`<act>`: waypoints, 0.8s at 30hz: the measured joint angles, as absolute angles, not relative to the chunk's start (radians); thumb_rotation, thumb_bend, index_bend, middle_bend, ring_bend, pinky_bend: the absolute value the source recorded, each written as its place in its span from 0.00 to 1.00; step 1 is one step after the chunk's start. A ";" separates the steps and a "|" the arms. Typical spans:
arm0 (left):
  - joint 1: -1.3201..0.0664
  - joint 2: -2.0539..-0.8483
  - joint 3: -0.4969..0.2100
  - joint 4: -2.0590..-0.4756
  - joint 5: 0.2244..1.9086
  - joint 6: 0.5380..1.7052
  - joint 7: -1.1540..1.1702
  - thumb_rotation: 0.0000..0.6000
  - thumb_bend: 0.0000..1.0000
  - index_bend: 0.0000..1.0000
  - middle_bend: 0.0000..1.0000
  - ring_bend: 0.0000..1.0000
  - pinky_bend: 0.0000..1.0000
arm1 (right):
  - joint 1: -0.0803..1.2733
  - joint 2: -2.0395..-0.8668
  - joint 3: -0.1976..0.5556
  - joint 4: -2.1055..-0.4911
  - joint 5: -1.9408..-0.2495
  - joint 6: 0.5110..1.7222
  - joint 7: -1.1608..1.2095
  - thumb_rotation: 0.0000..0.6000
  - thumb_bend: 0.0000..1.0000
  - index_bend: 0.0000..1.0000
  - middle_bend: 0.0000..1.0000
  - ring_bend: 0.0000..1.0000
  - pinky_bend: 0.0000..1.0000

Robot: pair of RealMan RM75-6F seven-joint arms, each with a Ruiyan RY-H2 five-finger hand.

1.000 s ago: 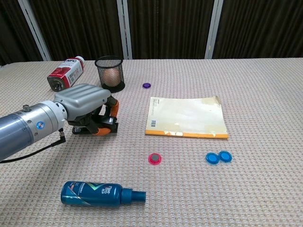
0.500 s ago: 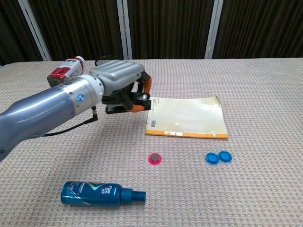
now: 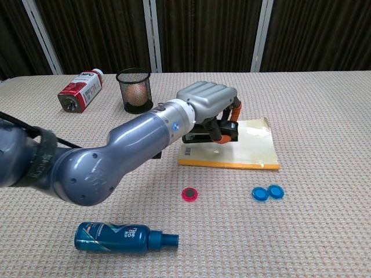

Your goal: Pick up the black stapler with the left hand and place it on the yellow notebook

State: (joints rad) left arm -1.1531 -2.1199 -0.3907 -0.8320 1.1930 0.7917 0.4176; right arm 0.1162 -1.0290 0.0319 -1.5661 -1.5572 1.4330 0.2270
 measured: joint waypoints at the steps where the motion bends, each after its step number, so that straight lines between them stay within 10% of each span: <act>1: -1.169 -2.135 -0.395 -0.803 1.197 0.789 0.402 1.00 0.45 0.65 0.61 0.55 0.53 | 0.115 -1.028 0.031 -1.564 -1.558 1.434 0.231 1.00 0.08 0.00 0.00 0.00 0.00; 9: -1.289 -2.251 -0.418 -0.574 1.221 0.731 0.260 1.00 0.26 0.03 0.19 0.19 0.36 | 0.111 -1.024 0.032 -1.553 -1.553 1.439 0.245 1.00 0.08 0.00 0.00 0.00 0.00; 24: -1.216 -2.117 -0.381 -0.832 1.235 0.791 0.298 1.00 0.22 0.00 0.00 0.00 0.19 | 0.113 -1.034 0.032 -1.563 -1.551 1.434 0.208 1.00 0.08 0.00 0.00 0.00 0.00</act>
